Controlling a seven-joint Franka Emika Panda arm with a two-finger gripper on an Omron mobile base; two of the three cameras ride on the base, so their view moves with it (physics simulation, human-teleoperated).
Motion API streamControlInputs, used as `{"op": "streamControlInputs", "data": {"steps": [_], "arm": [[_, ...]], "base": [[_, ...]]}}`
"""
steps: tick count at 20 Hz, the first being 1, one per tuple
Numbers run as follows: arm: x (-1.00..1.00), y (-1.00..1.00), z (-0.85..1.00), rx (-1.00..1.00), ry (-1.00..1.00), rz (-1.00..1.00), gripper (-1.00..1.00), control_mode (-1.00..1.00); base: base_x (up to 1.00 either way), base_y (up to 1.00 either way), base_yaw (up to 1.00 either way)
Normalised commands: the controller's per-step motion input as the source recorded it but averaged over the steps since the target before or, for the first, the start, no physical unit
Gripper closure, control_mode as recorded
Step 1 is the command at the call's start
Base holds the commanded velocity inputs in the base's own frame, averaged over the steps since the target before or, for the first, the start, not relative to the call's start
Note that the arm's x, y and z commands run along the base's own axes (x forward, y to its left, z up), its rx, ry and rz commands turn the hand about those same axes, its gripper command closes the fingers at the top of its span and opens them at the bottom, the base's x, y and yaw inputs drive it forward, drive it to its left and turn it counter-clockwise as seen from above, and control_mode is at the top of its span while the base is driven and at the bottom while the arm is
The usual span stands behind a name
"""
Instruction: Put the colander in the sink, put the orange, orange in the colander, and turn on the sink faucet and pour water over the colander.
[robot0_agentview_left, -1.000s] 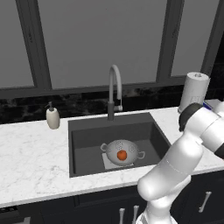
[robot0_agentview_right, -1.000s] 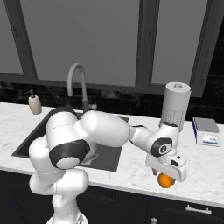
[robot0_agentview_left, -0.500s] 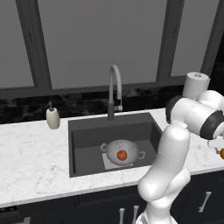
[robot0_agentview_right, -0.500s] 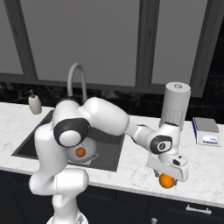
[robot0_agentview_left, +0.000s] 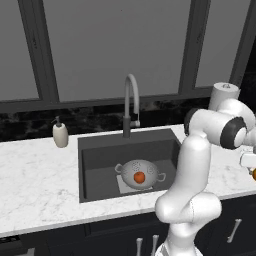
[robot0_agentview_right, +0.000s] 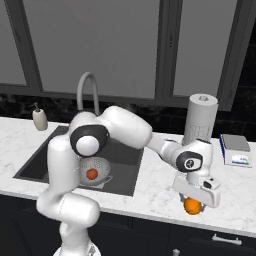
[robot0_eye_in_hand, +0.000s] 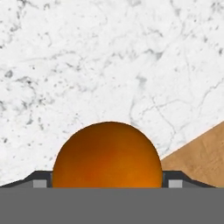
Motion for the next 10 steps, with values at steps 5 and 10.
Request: {"op": "streamControlInputs", "data": {"steps": [5,10], "arm": [[0.00,0.27,0.20,0.00,-0.12,0.00,1.00,-1.00],[0.08,0.89,0.44,-0.01,-0.28,0.02,1.00,-1.00]], "base": [[0.00,0.00,0.00],[0.00,0.00,0.00]]}}
